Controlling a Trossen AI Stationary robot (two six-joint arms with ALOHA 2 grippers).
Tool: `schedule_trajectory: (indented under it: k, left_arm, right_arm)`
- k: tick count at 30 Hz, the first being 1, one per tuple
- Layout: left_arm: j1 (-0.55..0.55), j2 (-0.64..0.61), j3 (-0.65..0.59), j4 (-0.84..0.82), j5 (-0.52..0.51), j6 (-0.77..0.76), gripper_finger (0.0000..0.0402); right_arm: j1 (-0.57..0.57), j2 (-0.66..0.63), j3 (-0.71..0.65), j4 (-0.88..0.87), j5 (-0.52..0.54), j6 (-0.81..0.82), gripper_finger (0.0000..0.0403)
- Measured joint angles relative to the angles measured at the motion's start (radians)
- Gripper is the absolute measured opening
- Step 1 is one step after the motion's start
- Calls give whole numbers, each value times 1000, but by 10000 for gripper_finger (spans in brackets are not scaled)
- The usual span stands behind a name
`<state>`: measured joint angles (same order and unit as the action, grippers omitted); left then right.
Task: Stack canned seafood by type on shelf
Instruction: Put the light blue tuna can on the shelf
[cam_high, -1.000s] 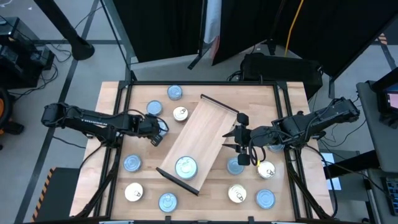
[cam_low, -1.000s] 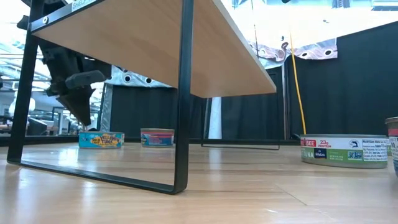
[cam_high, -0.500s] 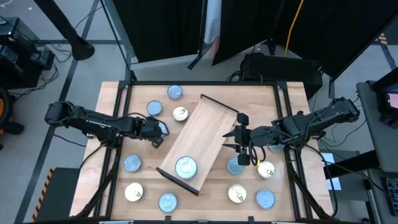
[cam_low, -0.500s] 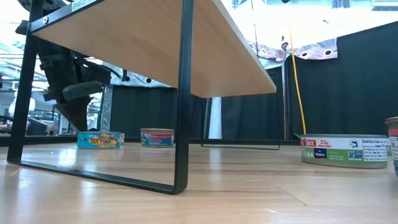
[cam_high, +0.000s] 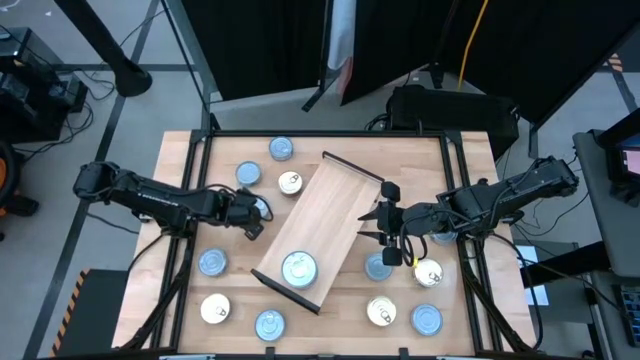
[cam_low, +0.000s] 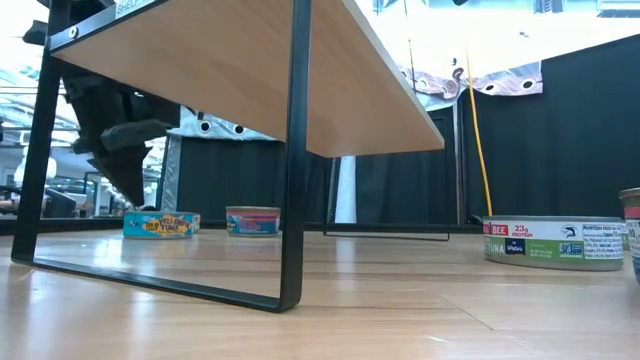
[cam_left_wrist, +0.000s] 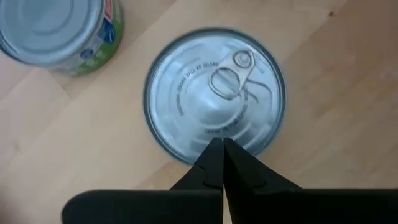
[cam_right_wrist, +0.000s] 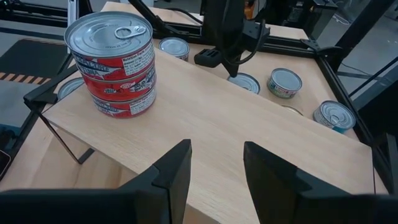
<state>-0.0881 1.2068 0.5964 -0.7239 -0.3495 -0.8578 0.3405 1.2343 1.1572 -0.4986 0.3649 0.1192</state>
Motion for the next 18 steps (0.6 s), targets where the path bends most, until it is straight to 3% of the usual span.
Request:
schedule_trajectory:
  k: [18]
  left_arm:
    - [-35,0,-7,-40,-34,-79,0]
  right_arm:
    - [0,0,0,-1,0,0,139]
